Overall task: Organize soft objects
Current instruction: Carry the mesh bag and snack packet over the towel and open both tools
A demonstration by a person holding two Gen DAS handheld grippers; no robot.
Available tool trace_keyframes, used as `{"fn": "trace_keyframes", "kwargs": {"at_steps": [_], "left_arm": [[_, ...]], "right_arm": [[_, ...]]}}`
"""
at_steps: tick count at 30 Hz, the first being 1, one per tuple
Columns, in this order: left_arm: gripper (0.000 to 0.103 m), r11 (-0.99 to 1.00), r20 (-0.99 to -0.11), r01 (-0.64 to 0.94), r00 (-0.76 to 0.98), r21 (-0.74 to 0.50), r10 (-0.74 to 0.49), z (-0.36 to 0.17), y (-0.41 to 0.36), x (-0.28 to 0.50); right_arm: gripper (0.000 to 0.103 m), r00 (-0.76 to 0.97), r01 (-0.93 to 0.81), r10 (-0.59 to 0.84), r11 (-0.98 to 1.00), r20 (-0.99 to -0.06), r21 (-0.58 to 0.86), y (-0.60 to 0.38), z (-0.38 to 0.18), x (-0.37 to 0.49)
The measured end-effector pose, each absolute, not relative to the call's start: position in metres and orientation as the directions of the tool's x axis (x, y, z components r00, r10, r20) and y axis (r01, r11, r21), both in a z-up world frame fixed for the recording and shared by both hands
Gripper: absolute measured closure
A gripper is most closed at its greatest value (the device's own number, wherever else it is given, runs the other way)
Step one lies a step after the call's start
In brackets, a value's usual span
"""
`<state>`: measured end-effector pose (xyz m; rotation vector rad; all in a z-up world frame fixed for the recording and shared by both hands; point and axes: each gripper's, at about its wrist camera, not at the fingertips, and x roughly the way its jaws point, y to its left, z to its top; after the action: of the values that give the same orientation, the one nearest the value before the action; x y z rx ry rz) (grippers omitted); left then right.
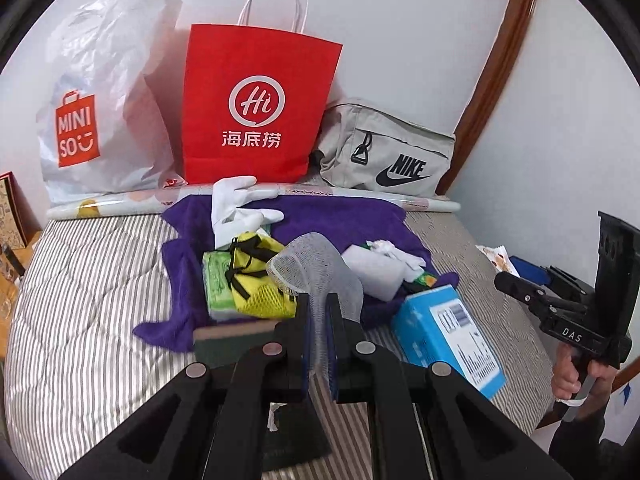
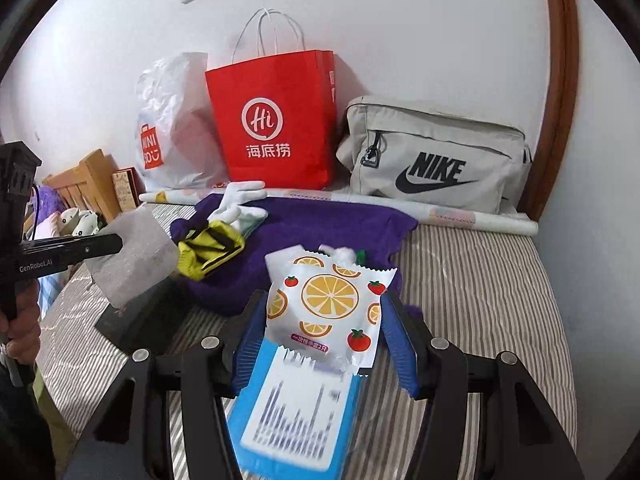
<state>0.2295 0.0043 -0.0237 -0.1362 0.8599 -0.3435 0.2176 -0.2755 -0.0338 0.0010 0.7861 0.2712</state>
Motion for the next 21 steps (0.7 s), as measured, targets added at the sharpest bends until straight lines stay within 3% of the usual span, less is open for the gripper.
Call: {"fn": "trace_keyframes", "kwargs": {"at_steps": [21], "left_arm": [[0.096, 0.932, -0.765, 0.246, 0.533, -0.267, -0.360, -0.057, -0.012, 0.320]], "right_arm": [[0.046, 0.560, -0.351, 0.335, 0.924, -0.758, 0.149, -0.253, -0.075, 0.337]]}}
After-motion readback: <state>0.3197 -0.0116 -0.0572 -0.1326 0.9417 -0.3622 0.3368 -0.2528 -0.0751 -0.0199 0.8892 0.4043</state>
